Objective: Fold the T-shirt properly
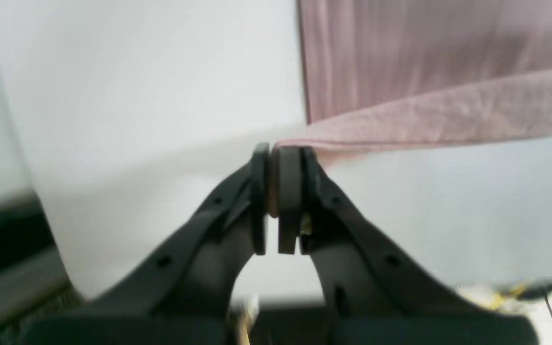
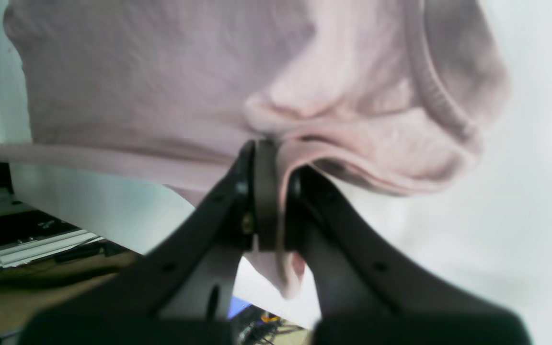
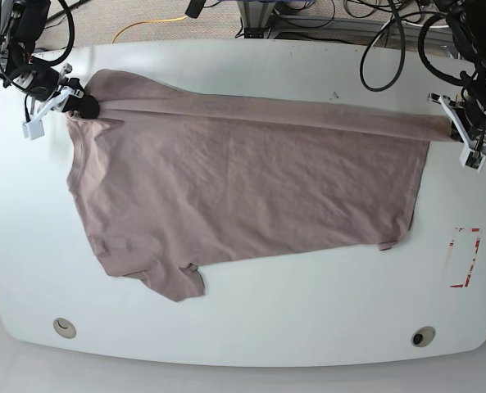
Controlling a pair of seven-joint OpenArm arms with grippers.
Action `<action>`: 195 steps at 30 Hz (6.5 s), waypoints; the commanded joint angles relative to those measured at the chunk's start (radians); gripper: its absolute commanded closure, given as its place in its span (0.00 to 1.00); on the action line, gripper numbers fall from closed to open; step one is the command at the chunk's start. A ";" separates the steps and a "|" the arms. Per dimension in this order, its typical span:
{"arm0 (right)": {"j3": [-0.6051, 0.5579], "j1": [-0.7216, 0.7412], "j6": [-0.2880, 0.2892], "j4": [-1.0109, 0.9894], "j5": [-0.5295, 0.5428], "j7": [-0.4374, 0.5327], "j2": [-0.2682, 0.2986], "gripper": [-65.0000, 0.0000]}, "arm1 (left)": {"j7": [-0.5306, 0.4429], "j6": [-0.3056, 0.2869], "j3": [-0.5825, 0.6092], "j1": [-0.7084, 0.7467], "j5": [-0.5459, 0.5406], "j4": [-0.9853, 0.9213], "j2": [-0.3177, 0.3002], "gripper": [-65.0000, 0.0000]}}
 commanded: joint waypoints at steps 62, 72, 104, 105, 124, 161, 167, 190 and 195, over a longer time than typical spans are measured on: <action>0.223 0.073 0.011 0.041 -0.180 -0.071 -0.144 0.34 | -0.339 0.002 0.316 -0.386 0.103 -0.648 -0.078 0.97; 0.187 0.050 0.013 0.037 -0.186 -0.071 -0.221 0.34 | -0.339 0.002 0.316 -0.386 0.103 -0.648 -0.078 0.97; 0.207 0.021 0.133 0.320 -0.178 -0.077 -0.250 1.00 | -0.339 0.002 0.316 -0.349 0.103 -0.647 -0.086 0.97; 0.218 0.035 0.142 0.319 -0.178 -0.077 -0.250 1.00 | -0.339 0.002 0.316 -0.348 0.103 -0.647 -0.086 0.97; 0.170 0.310 0.146 0.034 -0.186 -0.076 -0.137 1.00 | -0.339 0.002 0.316 -0.320 0.103 -0.647 -0.100 0.98; -0.146 0.475 0.143 -0.399 -0.186 0.185 0.158 0.34 | -0.334 0.002 0.311 -0.323 0.099 -0.591 -0.096 0.71; -0.144 0.376 0.142 -0.359 -0.186 0.188 0.192 0.34 | -0.285 0.002 0.309 -0.276 0.094 -0.441 -0.092 0.53; -0.146 0.267 0.151 -0.284 -0.528 0.302 0.112 0.34 | -0.345 0.002 0.161 -0.078 0.100 -0.308 0.022 0.53; -0.146 0.267 0.151 -0.284 -0.532 0.303 0.087 0.52 | -0.351 0.002 0.161 -0.078 0.100 -0.343 0.022 0.53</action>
